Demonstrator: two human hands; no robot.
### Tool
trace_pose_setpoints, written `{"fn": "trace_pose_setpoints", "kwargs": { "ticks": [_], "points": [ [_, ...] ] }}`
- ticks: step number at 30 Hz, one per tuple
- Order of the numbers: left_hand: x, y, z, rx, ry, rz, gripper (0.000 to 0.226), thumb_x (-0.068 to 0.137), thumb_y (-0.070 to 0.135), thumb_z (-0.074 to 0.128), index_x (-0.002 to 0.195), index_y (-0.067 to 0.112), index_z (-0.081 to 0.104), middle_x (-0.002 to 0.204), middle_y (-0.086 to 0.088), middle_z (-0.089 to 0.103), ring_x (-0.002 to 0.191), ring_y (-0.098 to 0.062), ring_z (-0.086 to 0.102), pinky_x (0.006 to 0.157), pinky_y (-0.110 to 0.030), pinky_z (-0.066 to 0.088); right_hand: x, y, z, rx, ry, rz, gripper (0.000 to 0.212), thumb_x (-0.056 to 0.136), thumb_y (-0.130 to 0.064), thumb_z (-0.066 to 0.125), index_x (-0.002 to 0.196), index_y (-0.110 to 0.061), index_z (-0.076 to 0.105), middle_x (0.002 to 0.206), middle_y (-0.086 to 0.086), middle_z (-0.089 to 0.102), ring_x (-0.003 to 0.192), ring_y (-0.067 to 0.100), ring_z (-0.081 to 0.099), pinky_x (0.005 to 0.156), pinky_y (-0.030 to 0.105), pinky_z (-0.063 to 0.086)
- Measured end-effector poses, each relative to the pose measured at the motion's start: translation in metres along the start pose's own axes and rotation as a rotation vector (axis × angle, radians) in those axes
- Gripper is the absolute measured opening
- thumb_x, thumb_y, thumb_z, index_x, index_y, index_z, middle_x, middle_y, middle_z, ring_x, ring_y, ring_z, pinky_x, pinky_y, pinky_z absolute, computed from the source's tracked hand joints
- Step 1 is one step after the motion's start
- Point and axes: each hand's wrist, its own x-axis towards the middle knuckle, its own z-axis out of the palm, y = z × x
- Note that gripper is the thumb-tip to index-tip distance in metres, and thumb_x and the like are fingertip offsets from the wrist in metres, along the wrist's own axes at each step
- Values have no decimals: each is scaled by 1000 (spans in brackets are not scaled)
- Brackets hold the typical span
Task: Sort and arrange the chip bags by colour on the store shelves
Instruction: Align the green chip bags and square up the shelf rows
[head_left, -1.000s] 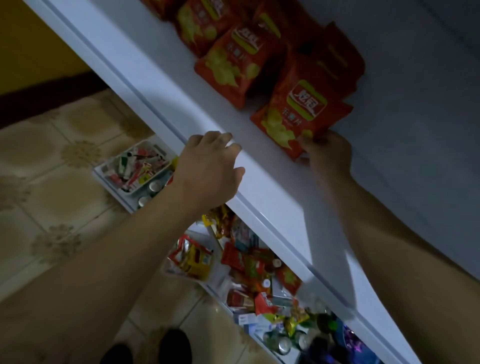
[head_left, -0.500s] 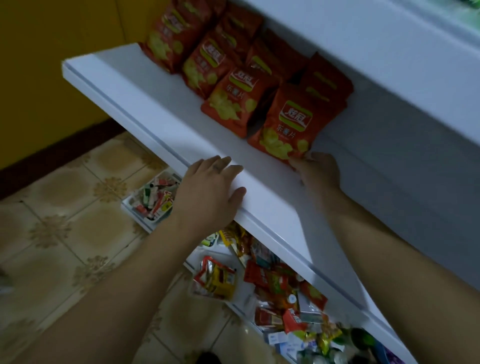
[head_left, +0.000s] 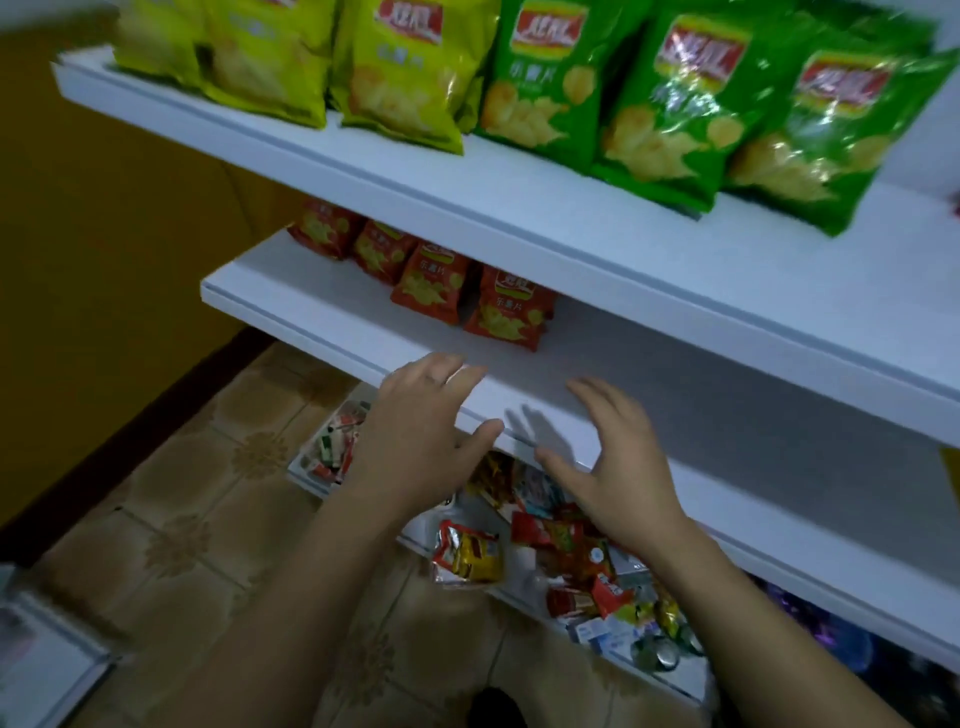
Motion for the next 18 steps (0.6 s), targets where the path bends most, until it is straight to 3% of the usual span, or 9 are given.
{"fn": "trace_pose_setpoints", "kwargs": {
  "ticks": [2,5,11,18],
  "points": [
    [-5,19,-22,12,26,92,63,87,60,44,137,23,51,143,-1,50,134,-22,43,109,-46,36,-22,-7,-23,-40,50,-39,70,83,-45,69,143,-22,42,149,0,39,136,18,33,110,27,23],
    [-3,51,-55,18,8,171,64,90,62,44,145,32,37,153,10,33,144,-12,23,117,-38,21,-40,-17,-61,-90,143,-74,70,82,-47,69,142,-23,43,149,-1,39,136,19,35,111,36,32],
    [24,123,-102,100,33,365,66,89,64,45,146,32,35,154,7,33,144,-15,24,116,-36,21,-49,-20,-148,-97,322,-23,70,83,-46,68,143,-25,42,151,-2,36,139,16,30,114,36,30],
    [67,222,-117,104,-2,501,77,79,66,38,146,27,37,154,3,34,142,-16,28,114,-32,22,-43,37,-238,-58,404,159,73,84,-47,66,146,-25,36,154,1,30,141,18,26,115,33,23]
  ]
}}
